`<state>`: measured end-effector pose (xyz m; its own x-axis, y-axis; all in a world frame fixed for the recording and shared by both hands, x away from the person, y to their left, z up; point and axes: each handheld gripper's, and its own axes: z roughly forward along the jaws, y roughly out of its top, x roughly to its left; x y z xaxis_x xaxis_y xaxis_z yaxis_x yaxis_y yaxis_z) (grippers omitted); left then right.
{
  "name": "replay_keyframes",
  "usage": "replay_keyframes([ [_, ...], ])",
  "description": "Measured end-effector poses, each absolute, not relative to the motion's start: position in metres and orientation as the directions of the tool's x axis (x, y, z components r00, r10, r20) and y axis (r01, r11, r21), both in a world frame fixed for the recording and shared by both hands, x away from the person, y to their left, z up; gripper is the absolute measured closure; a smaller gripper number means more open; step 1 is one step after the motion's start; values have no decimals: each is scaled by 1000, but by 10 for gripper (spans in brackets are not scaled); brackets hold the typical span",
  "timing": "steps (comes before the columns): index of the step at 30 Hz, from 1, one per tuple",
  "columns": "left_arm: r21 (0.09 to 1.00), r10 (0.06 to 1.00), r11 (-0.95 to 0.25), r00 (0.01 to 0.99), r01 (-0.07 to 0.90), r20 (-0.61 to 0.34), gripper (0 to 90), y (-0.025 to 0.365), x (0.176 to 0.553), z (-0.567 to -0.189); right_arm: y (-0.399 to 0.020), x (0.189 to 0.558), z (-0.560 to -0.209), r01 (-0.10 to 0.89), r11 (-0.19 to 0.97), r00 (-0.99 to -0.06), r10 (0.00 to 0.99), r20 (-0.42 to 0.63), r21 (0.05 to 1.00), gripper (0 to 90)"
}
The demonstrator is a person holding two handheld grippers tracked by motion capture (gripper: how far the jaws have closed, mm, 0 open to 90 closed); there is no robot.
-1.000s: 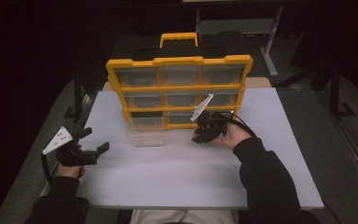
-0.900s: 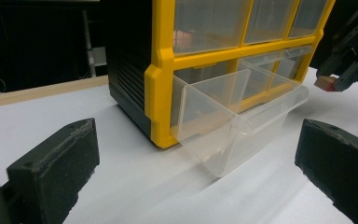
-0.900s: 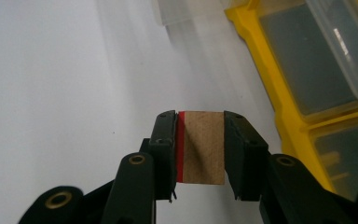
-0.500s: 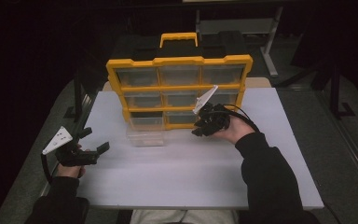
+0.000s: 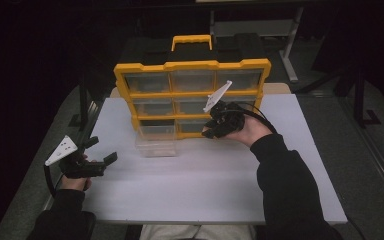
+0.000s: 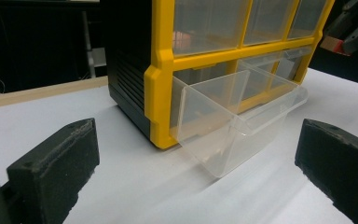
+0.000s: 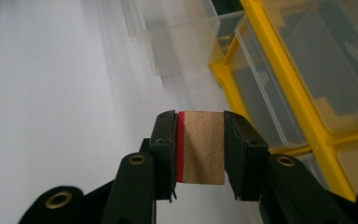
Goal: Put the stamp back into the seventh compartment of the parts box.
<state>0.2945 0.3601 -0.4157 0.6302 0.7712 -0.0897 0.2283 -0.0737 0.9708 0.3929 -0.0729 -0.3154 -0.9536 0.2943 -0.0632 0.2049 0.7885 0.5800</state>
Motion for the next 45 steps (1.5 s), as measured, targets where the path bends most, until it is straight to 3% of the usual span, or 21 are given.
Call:
replay_keyframes([
  [16,971,770,-73,632,227,-90,0,360,295,-416,-43,395,-295,151,799,-964,248,-91,583,656],
  [45,972,767,-68,635,224,-93,0,361,294,-415,-6,409,-292,117,800,-973,211,-94,589,655],
])
